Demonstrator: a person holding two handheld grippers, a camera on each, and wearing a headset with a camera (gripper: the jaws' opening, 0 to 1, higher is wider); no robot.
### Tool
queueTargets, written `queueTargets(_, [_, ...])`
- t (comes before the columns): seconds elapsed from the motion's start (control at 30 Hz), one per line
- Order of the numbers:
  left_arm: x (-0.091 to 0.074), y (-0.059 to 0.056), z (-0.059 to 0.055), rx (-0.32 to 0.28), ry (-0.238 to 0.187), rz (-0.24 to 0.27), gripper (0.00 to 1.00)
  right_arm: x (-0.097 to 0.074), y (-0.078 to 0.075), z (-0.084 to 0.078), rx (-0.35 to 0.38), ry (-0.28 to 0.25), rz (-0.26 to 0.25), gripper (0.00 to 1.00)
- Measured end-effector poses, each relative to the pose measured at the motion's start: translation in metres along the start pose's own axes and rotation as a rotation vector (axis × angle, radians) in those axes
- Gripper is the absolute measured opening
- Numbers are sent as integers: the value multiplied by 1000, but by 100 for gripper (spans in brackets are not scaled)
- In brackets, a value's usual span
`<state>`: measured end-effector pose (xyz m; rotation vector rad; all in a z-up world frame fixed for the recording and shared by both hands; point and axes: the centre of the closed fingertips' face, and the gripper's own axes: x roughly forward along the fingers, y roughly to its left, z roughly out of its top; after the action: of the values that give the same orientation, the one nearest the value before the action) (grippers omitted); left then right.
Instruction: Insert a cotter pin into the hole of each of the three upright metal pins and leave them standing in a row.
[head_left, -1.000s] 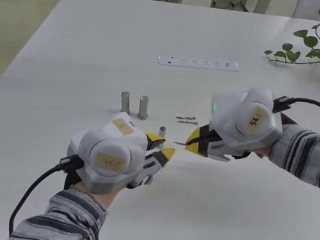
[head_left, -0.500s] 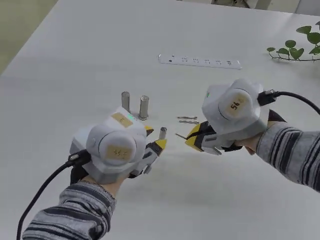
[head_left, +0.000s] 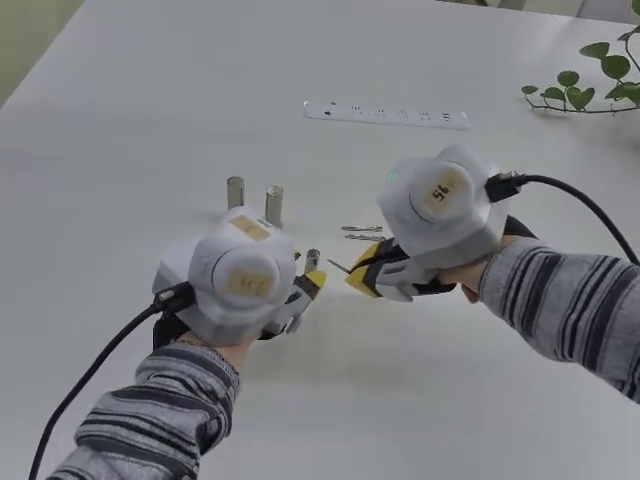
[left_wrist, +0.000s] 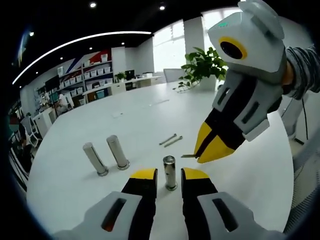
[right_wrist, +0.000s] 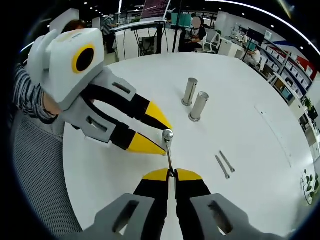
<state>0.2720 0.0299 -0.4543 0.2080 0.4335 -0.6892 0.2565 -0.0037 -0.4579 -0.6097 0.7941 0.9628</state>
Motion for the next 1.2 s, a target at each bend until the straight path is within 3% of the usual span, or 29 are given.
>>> queueTargets(0.53, [10, 1, -11, -20, 29, -5, 9, 8, -1, 2, -5, 9, 4, 0])
queueTargets(0.9, [11, -2, -12, -24, 27, -10, 6, 11, -2, 5, -9, 13, -4, 0])
queueTargets(1.2, [12, -2, -13, -18, 27, 5, 5, 9, -1, 6, -40, 56, -22, 0])
